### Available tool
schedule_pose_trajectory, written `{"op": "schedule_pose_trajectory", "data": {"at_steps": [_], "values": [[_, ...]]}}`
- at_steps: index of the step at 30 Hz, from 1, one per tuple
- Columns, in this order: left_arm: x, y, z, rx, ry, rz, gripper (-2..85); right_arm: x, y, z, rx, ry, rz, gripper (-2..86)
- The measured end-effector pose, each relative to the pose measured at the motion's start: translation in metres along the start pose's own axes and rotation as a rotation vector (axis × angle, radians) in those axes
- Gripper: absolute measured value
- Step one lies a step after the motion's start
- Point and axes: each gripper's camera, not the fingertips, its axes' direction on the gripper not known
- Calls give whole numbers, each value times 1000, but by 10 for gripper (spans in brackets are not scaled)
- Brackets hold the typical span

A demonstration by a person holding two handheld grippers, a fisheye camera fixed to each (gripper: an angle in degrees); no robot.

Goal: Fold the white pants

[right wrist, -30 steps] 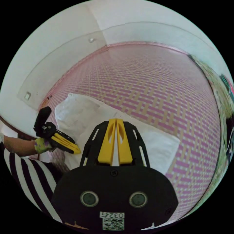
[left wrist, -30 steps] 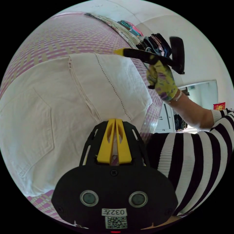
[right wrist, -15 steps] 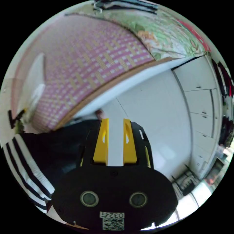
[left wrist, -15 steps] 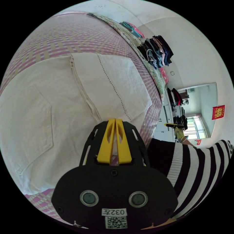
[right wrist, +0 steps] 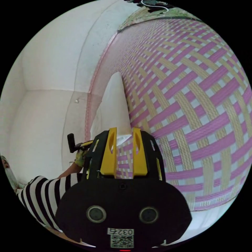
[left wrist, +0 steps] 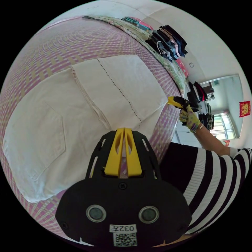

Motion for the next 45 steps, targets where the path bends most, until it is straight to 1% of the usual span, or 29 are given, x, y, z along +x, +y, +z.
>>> {"op": "schedule_pose_trajectory", "data": {"at_steps": [4,8,10,12,15,18,21,23,25,27,30,32,33,35,39,41,42,44,45], "values": [[2,-2,3,6,8,-23,-9,11,4,7,-50,-131,19,84],[3,1,3,38,40,-39,-9,25,11,10,-26,-269,49,63],[3,2,3,52,52,-51,-9,25,12,12,-23,-270,53,48],[5,1,2,60,56,-67,-9,19,13,10,-25,-224,31,40],[17,-8,4,57,68,-88,-9,0,14,-5,-7,-209,-47,34],[46,-36,22,25,123,-58,-9,-5,11,-38,54,-154,-92,32],[96,-78,49,-102,132,75,-9,10,8,-76,111,-43,-89,32],[131,-102,65,-196,125,196,-9,21,6,-89,72,93,-79,34],[143,-110,65,-217,109,227,-9,22,8,-88,63,121,-97,35],[147,-108,58,-190,113,224,-9,11,9,-83,56,138,-142,36],[141,-94,37,-108,171,178,-9,-33,13,-68,80,187,-283,36],[128,-73,6,19,222,112,-9,-86,18,-43,53,281,-448,36],[124,-66,-2,49,223,90,-9,-101,20,-35,42,308,-498,35],[105,-33,-35,154,194,-8,-9,-159,32,0,1,357,-694,35],[75,27,-84,311,158,-187,-9,-237,60,61,-54,330,-945,34],[58,67,-113,393,114,-305,-9,-279,85,110,-115,270,-1074,33],[54,76,-119,409,102,-336,-9,-286,90,123,-138,246,-1093,33],[37,108,-131,439,80,-448,-9,-301,109,187,-276,140,-1139,34],[33,114,-132,438,82,-473,-9,-301,114,204,-312,124,-1145,34]]}}
